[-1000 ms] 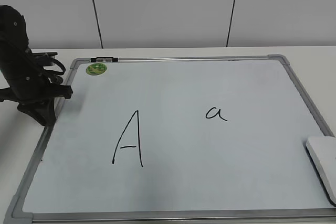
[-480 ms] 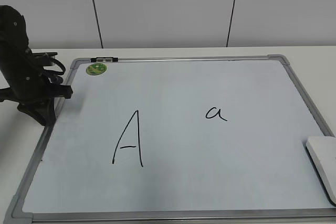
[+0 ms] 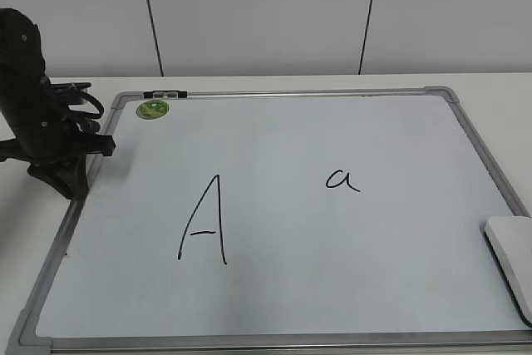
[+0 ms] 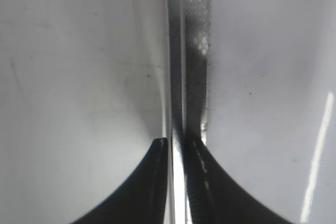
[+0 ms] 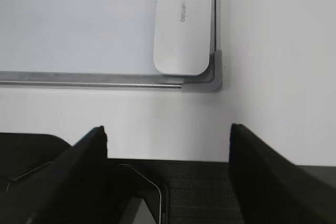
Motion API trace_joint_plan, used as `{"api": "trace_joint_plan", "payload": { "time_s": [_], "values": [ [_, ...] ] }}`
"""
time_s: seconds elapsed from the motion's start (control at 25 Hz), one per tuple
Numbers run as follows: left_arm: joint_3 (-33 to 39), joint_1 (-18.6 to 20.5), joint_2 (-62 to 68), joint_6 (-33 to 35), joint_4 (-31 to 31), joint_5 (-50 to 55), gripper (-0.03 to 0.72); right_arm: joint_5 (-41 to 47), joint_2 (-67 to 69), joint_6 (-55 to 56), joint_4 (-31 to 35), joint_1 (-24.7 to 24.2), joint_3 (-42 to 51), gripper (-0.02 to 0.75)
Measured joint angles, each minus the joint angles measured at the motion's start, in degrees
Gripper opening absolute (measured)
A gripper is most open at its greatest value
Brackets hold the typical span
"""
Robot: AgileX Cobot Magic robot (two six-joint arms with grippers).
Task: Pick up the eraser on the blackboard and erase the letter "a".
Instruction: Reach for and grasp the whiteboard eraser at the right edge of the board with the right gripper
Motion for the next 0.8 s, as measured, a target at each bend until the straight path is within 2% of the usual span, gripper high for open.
{"api": "trace_joint_plan", "payload": {
  "time_s": [0.12,0.32,0.6,0.8],
  "values": [
    [0.00,0.00,0.00,0.00,-0.13,0.00,0.077,-2.38,3.19,0.00,-0.13,0.00,-1.41,0.534],
    [0.00,0.00,0.00,-0.10,-0.46,0.00,0.029,-5.40,6.88,0.00,-0.13,0.00,-2.28,0.534],
    [0.00,0.00,0.00,-0.08,-0.46,0.00,0.027,-10.18,14.96,0.00,-0.31,0.00,-2.70,0.534],
    [0.00,0.00,0.00,-0.08,-0.46,0.00,0.027,-10.47,25.48,0.00,-0.40,0.00,-7.11,0.534]
  ]
}}
